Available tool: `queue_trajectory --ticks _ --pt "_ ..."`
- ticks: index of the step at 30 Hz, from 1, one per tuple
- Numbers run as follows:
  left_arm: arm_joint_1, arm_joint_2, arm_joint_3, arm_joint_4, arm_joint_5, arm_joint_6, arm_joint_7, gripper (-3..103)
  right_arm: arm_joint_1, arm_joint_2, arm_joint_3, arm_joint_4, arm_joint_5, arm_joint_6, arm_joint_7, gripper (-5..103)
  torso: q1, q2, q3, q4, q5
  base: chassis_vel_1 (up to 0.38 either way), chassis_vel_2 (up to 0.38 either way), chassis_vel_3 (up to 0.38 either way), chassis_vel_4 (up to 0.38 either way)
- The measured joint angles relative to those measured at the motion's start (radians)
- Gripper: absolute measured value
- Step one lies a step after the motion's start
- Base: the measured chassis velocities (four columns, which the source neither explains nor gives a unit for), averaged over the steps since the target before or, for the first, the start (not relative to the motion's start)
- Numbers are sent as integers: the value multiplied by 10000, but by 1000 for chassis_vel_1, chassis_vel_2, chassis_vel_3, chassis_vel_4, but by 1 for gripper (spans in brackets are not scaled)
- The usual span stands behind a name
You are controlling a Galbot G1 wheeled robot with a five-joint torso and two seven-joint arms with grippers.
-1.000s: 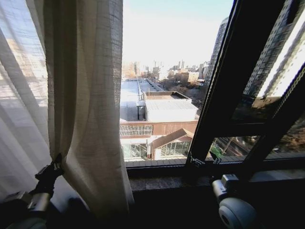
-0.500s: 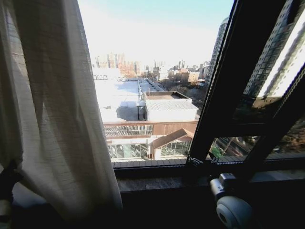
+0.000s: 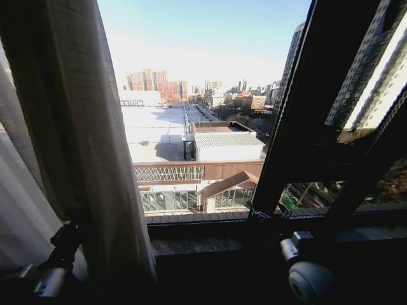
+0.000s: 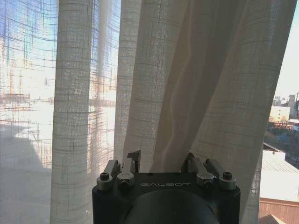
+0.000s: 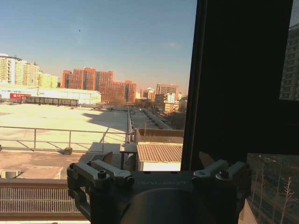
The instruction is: Open the curtains by pulling them apart, changing their state from closed to fully open.
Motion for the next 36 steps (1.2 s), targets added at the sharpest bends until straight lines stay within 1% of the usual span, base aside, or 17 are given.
queue_trajectory --ticks 3,5,6,8,9,11,13,15,17,22,27,28,30,31,32,33,36 --pt "-86 314 176 -1 66 134 -15 57 52 2 -115 -24 -3 1 0 100 0 0 0 1 0 0 0 0 0" --pt "-119 376 196 10 66 138 -15 57 54 3 -142 -25 -5 0 0 100 0 0 0 1 1 0 0 0 0" --pt "-254 599 251 165 52 136 -1 62 60 3 -203 -24 -17 0 0 100 0 0 1 0 0 0 0 0 0" --pt "-469 931 313 453 -4 91 299 74 62 -4 -283 -25 -38 1 1 100 0 0 0 -1 -1 0 0 0 0" --pt "-469 931 313 453 -4 91 299 74 62 -4 -283 -25 -38 1 1 100 0 0 0 -1 -1 0 0 0 0" --pt "-754 1406 411 778 -153 39 784 84 41 -24 -319 -2 -66 0 4 100 1 0 0 0 -2 0 0 0 0" --pt "-833 1552 446 867 -243 28 896 84 22 -32 -319 9 -73 -1 5 100 0 0 0 0 -3 0 0 0 0" --pt "-1068 1939 543 1088 -488 -25 1141 94 -68 -43 -293 42 -134 -2 7 100 0 0 1 0 -2 0 0 0 0" --pt "-1404 2405 752 1416 -657 -130 1226 100 -222 -36 -240 81 -270 -2 7 100 0 0 0 -1 -1 0 0 0 0" --pt "-1883 2836 957 1952 -773 -278 1129 100 -282 39 -297 75 -401 -1 8 100 1 0 1 -3 -2 0 0 0 0" --pt "-2069 2800 984 2231 -811 -401 974 102 -290 53 -430 33 -540 -1 7 100 1 0 1 0 0 0 0 0 0" --pt "-2083 2747 1010 2258 -776 -427 894 98 -310 37 -436 33 -556 -1 8 100 0 0 1 -3 -1 0 0 0 0" --pt "-2085 2701 1026 2267 -752 -442 831 98 -315 22 -438 33 -561 -1 7 100 0 0 1 -3 -1 0 0 0 0" --pt "-2084 2609 1082 2268 -694 -460 664 89 -336 1 -437 41 -569 -1 7 100 1 0 1 1 -2 0 0 0 0" --pt "-2082 2551 1135 2262 -645 -463 523 83 -363 -2 -424 59 -572 -1 7 100 0 0 1 1 -1 0 0 0 0" --pt "-2070 2510 1161 2251 -622 -465 470 83 -398 -1 -408 89 -575 0 8 100 0 0 1 0 -2 0 0 0 0" --pt "-2022 2450 1170 2232 -583 -472 451 72 -469 40 -399 135 -593 6 8 100 1 0 1 -1 -1 0 0 0 0"
